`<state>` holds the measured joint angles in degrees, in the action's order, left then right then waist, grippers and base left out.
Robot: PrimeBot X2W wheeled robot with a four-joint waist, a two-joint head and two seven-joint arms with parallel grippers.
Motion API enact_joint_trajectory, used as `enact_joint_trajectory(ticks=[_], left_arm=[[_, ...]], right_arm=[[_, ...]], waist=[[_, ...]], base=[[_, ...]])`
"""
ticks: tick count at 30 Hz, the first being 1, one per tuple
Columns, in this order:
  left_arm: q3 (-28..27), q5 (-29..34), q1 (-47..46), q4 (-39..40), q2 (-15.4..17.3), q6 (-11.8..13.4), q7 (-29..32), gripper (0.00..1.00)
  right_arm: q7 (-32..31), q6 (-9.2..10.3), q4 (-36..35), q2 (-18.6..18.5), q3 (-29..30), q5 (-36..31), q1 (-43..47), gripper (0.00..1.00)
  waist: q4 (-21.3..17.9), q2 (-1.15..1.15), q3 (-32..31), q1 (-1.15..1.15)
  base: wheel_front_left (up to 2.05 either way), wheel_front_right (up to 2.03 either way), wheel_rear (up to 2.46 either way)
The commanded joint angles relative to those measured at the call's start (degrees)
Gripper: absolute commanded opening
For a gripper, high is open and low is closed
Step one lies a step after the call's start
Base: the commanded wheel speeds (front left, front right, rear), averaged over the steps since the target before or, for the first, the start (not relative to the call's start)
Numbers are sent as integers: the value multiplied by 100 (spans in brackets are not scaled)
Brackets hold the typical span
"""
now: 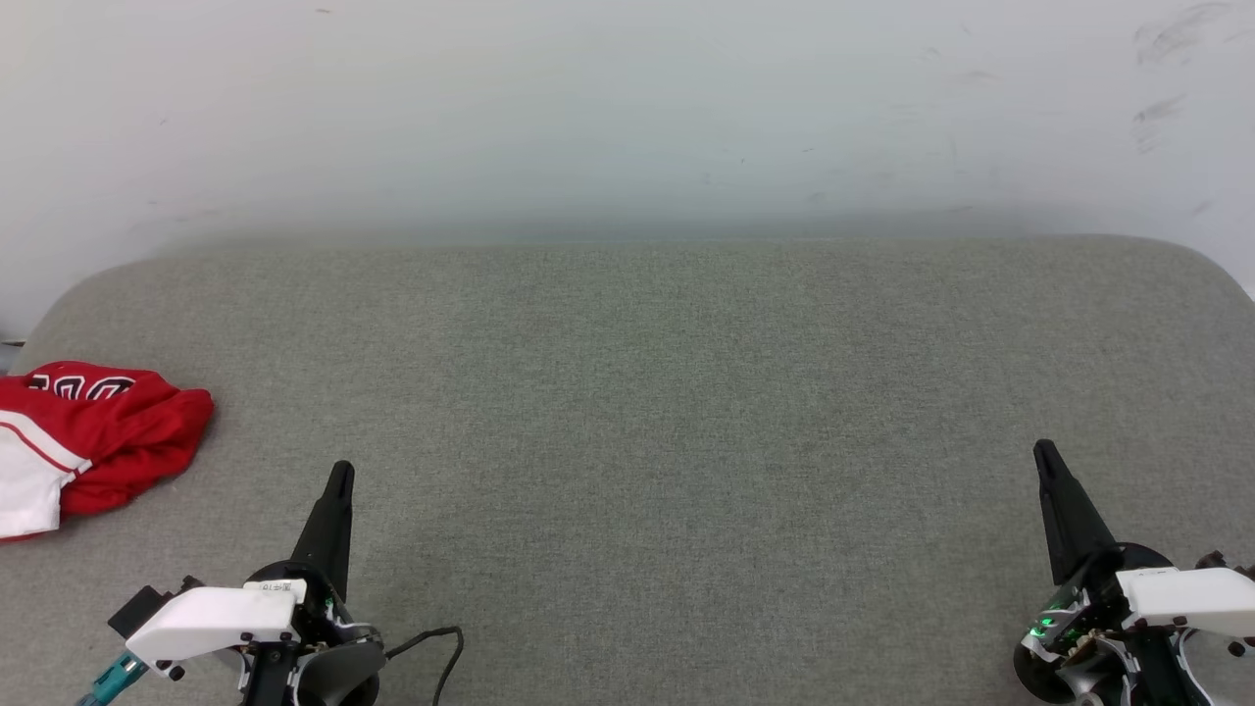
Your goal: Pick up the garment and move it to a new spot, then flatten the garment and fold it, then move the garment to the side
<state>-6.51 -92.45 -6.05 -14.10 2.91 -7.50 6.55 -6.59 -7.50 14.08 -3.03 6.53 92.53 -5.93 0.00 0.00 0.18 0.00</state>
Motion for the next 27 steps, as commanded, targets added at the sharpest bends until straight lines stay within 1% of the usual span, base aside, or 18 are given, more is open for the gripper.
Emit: enact_joint_trajectory(ticks=[1,27], left_arm=[[-11,10,-48,-1,-5,-17,10,0],[-10,9,-47,-1,-5,-17,9,0]], right_arm=[[-2,2,2,23,-2,-26,-66,0],[-2,2,2,24,-2,-26,-66,0]], waist=[[0,0,0,0],[0,0,0,0]], base=[[0,0,0],[0,0,0]])
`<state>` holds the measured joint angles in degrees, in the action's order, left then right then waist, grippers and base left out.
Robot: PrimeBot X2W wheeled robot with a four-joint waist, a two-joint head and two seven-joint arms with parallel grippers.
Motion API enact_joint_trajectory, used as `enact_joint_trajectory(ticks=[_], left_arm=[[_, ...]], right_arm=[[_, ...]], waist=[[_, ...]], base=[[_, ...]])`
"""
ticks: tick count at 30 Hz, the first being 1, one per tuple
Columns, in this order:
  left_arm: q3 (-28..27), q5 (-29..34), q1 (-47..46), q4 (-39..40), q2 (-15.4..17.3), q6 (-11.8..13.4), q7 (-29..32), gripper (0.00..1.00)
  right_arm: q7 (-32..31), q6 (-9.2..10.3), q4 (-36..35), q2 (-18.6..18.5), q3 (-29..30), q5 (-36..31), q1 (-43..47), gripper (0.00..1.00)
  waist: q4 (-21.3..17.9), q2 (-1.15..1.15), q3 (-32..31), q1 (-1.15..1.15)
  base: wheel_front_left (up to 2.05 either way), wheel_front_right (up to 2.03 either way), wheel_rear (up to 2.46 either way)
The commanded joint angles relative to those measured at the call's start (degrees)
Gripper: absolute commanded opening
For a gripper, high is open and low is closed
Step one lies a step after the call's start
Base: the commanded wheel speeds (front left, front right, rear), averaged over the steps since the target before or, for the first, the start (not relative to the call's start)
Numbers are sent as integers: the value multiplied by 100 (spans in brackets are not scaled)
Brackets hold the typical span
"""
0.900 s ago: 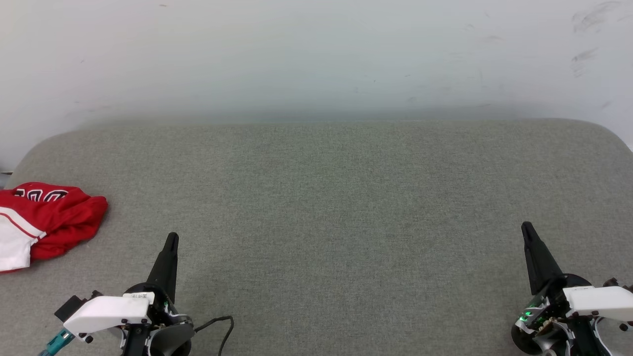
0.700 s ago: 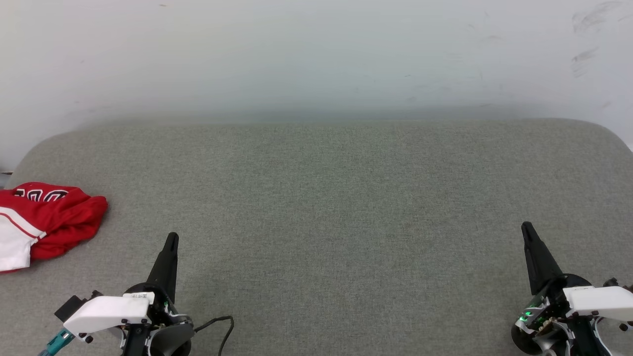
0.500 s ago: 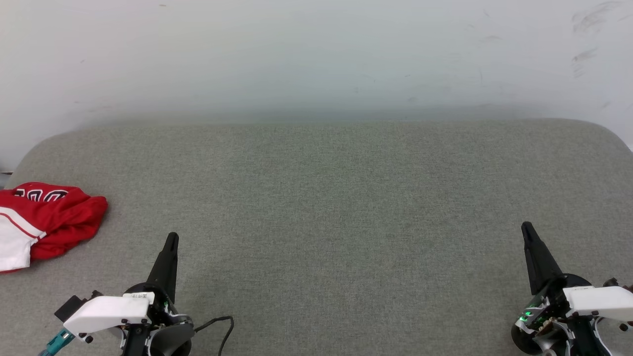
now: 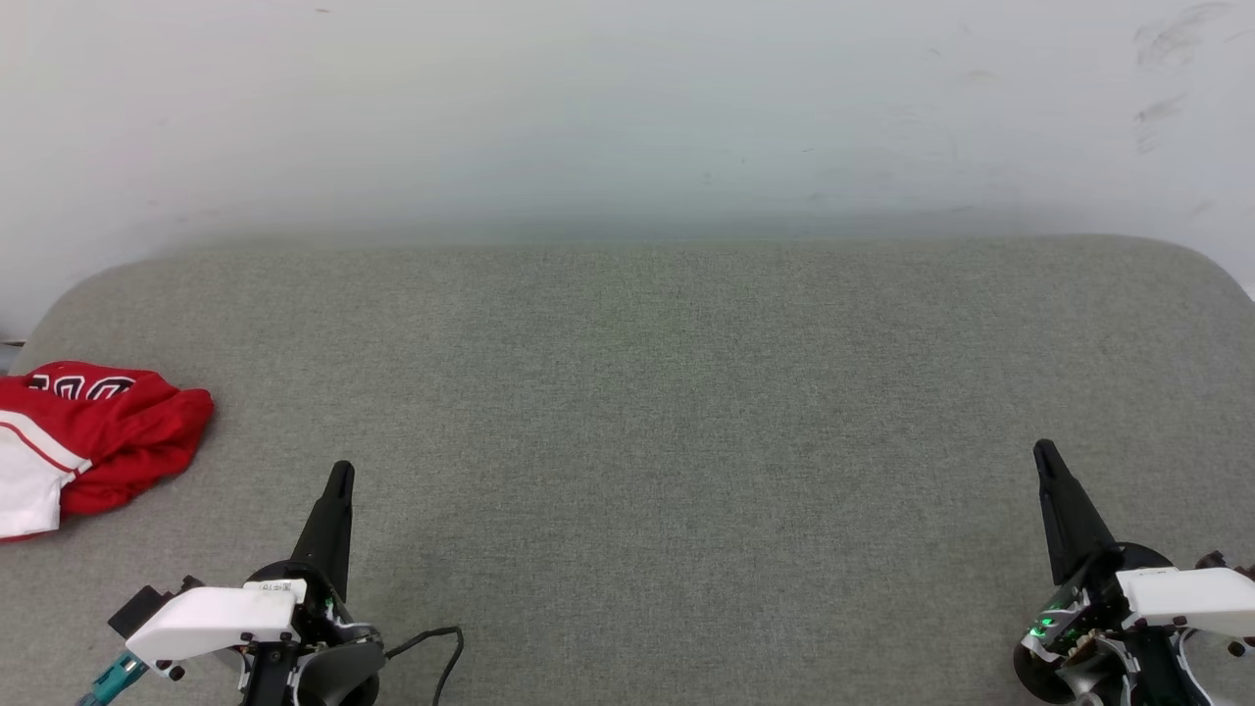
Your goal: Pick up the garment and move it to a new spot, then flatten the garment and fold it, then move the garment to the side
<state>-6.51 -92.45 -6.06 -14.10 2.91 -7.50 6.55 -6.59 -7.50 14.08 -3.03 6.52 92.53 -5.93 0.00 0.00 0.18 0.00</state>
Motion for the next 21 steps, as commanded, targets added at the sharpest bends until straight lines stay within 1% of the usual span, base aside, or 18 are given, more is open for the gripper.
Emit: enact_joint_trajectory(ticks=[1,9,10,14,21], left_arm=[[-10,9,-47,-1,-5,-17,9,0],[-10,9,-47,-1,-5,-17,9,0],[0,0,0,0,0,0,0,100],[26,3,147,-172,-23,2,-18,100],[-1,202,146,-38,-20,2,-226,100]], right_arm=[[-2,2,2,24,-1,-26,-66,0],[-1,2,2,24,-1,-26,-67,0],[0,0,0,0,0,0,0,100],[7,0,170,3,-9,-3,159,100],[217,0,105,4,-57,-304,137,100]], waist=[[0,0,0,0],[0,0,0,0],[0,0,0,0],[0,0,1,0],[-1,0,7,0]], base=[[0,0,0],[0,0,0],[0,0,0],[0,0,0],[0,0,0]])
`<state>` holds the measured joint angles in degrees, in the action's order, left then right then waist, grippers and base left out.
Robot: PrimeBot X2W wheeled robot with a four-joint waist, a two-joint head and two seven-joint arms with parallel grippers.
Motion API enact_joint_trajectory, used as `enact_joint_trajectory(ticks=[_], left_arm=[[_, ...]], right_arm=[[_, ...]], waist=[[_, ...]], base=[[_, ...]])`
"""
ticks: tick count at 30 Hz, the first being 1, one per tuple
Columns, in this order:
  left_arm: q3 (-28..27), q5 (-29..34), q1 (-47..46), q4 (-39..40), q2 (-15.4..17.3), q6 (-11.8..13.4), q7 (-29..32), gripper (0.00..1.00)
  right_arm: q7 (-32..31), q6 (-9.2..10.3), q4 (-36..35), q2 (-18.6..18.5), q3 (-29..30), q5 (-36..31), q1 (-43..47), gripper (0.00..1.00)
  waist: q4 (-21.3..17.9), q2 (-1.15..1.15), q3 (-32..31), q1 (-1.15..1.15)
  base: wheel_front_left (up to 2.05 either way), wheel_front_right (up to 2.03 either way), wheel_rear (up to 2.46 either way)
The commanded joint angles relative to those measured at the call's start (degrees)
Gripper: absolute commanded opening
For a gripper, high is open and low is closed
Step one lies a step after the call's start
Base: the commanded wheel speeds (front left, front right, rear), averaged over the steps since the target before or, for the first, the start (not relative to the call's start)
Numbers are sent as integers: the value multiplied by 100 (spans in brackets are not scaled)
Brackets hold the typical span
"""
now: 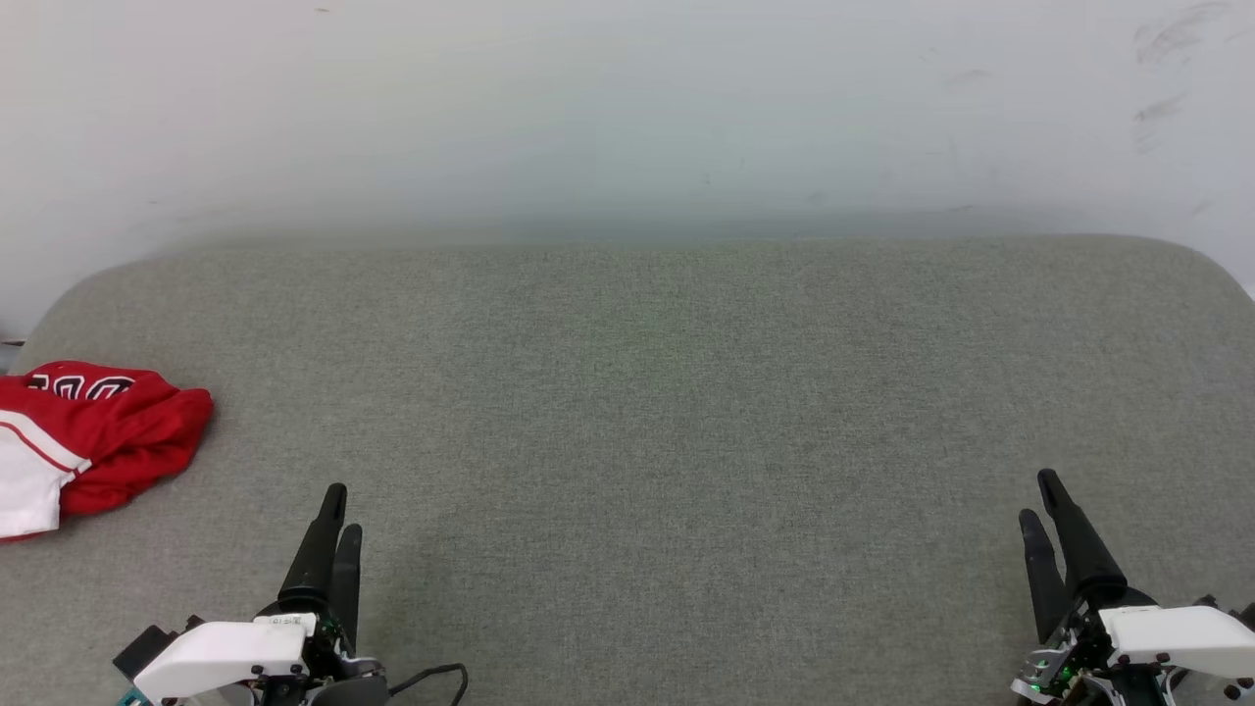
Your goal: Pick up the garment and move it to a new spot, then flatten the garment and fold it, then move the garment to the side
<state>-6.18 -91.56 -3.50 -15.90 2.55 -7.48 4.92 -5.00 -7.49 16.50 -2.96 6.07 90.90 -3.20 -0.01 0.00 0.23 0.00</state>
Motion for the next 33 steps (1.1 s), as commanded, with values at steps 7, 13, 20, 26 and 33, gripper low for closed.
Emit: enact_joint_trajectory(ticks=[7,13,20,26,33], left_arm=[[-170,824,-151,314,17,40,-254,100],[-137,1620,-148,576,19,264,-406,100],[8,2497,-99,775,21,534,-548,100],[169,3339,-49,896,23,784,-684,100],[329,4174,0,965,47,1001,-829,100]], right_arm=[[251,-1,-362,-1,-35,-953,-145,100],[405,-1,-594,-1,-48,-1766,-153,100],[547,-1,-792,0,-94,-2641,-143,100],[683,-1,-930,1,-194,-3524,-117,100],[829,-1,-1041,2,-282,-4311,-79,100]], waist=[[1,0,9,0],[2,0,14,0],[6,0,14,0],[13,0,9,0],[14,0,6,0]], base=[[0,0,0],[0,0,0],[0,0,0],[0,0,0],[0,0,0]])
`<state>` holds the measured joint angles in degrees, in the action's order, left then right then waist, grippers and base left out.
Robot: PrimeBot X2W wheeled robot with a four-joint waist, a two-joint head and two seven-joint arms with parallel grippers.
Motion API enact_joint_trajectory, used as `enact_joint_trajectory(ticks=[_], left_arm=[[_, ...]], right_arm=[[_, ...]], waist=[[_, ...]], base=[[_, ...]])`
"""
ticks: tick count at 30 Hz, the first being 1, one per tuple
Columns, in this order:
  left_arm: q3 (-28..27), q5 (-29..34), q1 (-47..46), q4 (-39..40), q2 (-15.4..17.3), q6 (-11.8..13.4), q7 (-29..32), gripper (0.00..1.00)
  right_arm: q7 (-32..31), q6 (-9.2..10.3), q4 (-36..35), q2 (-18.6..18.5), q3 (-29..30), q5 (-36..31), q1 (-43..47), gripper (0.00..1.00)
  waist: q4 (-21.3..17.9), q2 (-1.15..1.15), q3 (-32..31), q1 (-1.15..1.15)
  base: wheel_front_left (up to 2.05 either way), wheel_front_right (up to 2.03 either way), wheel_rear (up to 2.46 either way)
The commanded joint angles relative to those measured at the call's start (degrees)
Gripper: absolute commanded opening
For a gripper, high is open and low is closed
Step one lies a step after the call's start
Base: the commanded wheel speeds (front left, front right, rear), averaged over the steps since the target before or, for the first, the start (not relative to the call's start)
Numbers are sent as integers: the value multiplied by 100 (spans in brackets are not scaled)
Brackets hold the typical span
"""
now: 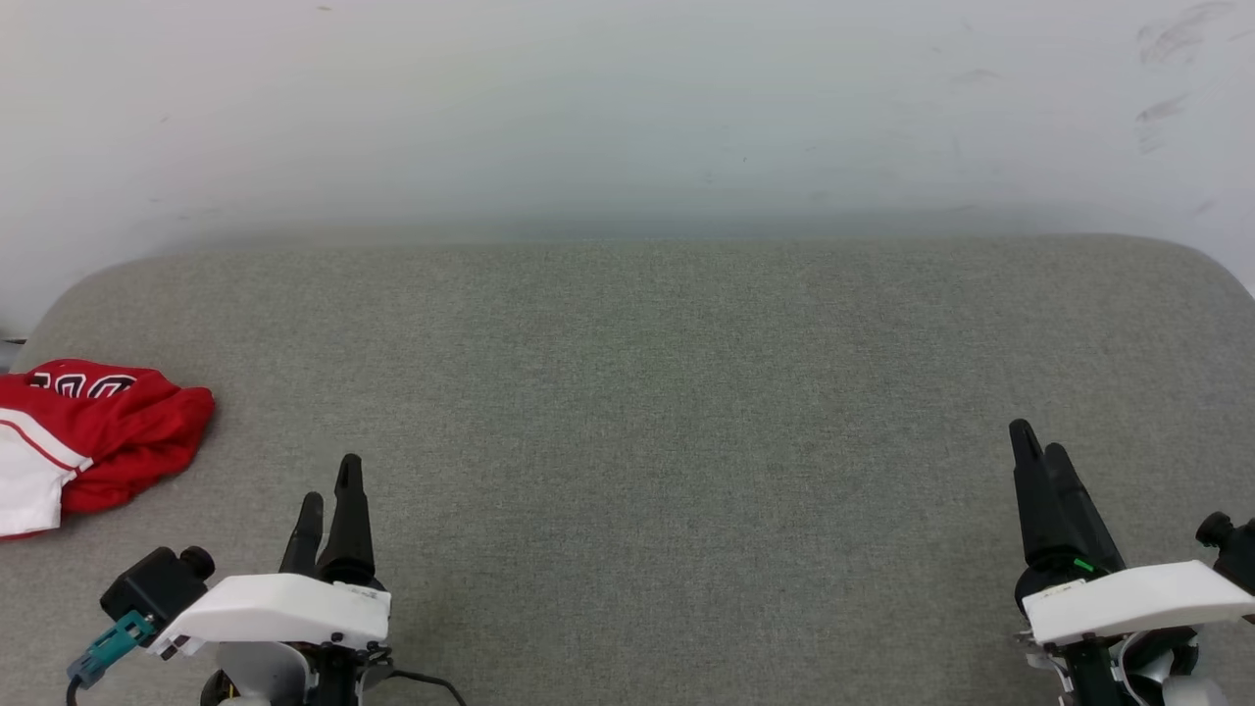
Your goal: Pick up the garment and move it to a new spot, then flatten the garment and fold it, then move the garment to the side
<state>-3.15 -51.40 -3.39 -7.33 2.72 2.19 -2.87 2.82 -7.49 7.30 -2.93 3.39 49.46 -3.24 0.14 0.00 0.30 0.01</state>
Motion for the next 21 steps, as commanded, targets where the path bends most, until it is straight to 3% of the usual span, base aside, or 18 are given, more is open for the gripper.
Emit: enact_joint_trajectory(ticks=[1,21], left_arm=[[46,256,-5,115,43,66,-70,100],[561,1817,36,284,372,617,-429,100]], right_arm=[[66,-1,-136,-2,-25,-266,-69,100],[431,-1,-395,1,-114,-1978,-3,100]], waist=[[-1,0,-1,-1],[9,0,-24,-1]], base=[[0,0,0],[0,0,0]])
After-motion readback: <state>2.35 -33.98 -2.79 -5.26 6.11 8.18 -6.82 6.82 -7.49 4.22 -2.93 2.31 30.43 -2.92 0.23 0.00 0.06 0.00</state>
